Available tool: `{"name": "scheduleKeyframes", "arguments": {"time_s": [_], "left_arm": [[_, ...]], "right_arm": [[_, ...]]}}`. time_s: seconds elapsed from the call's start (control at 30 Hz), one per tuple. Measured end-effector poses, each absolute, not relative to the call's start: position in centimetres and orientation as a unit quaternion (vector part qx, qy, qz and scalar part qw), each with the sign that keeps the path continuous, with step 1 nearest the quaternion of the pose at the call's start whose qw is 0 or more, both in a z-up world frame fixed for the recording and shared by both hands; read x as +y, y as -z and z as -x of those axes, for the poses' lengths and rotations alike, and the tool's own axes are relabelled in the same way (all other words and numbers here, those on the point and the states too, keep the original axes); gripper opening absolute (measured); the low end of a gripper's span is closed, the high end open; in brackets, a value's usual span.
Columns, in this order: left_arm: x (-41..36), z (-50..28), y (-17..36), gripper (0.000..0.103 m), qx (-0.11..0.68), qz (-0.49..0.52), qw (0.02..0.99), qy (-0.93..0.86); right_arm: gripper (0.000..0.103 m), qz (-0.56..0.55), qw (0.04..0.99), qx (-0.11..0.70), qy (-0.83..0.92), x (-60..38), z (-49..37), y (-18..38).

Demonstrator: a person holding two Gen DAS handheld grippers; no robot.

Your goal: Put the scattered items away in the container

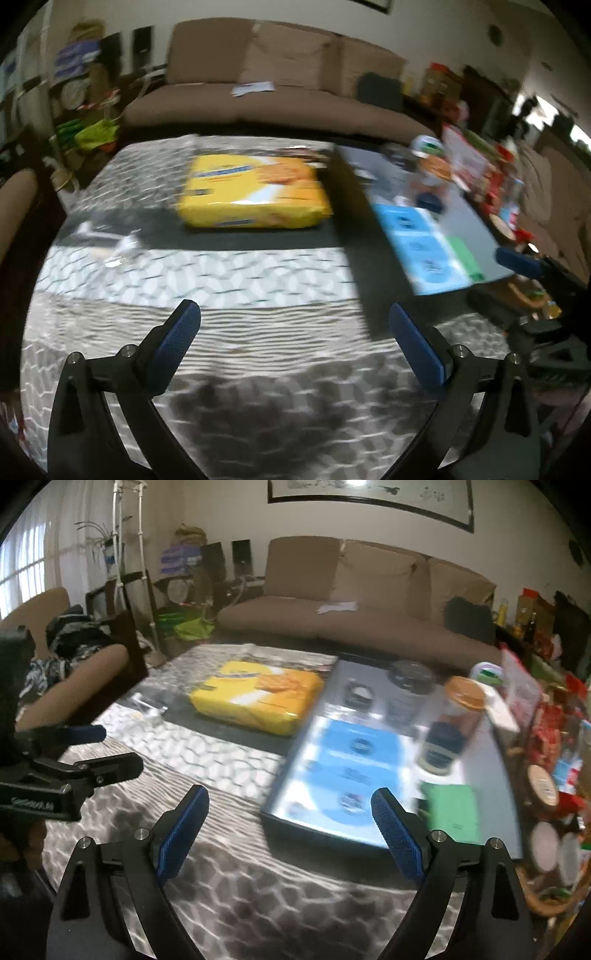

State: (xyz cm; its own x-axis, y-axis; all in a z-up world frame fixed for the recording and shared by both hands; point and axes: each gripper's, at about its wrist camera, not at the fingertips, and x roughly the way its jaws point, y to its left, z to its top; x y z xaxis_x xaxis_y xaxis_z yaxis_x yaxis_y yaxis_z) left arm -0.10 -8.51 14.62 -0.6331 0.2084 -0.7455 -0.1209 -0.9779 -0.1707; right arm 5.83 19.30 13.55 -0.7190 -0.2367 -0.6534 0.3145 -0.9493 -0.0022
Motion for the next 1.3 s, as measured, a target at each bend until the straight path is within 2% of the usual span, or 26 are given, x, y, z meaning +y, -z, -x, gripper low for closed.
{"name": "scheduleKeyframes", "arguments": {"time_s": [0.23, 0.47, 0.57, 0.93, 1.1, 1.2, 1.27, 1.3], "left_arm": [[-17.0, 0.9, -9.4, 0.102, -0.094, 0.443, 0.015, -0.892], [-18.4, 0.4, -5.5, 0.102, -0.094, 0.447, -0.010, -0.889], [-18.2, 0.6, -4.8, 0.102, -0.071, 0.445, -0.011, -0.893], [-18.4, 2.8, -2.4, 0.102, -0.025, 0.449, -0.009, -0.893], [-18.4, 3.6, -1.4, 0.102, -0.047, 0.456, -0.005, -0.889], [-18.4, 4.0, -0.6, 0.103, -0.043, 0.462, -0.016, -0.886], [-18.3, 4.0, -0.2, 0.103, -0.037, 0.462, -0.020, -0.886], [-18.1, 4.1, -0.2, 0.103, -0.032, 0.464, -0.019, -0.885]], "right_arm": [[0.093, -0.352, 0.175, 0.029, 0.919, 13.3, -3.8, -11.1], [0.093, -0.359, 0.131, -0.030, 0.924, 10.4, -4.2, -6.9], [0.093, -0.358, 0.097, -0.060, 0.927, 9.9, -4.7, -5.2], [0.093, -0.378, 0.033, -0.057, 0.923, 7.7, -1.3, -0.9], [0.093, -0.390, 0.000, -0.034, 0.920, 7.3, -0.2, 0.9], [0.096, -0.413, -0.011, -0.031, 0.910, 7.6, 0.6, 1.7], [0.103, -0.428, -0.016, -0.034, 0.903, 7.9, 1.0, 2.2], [0.103, -0.438, -0.019, -0.034, 0.898, 8.0, 1.2, 2.5]]}}
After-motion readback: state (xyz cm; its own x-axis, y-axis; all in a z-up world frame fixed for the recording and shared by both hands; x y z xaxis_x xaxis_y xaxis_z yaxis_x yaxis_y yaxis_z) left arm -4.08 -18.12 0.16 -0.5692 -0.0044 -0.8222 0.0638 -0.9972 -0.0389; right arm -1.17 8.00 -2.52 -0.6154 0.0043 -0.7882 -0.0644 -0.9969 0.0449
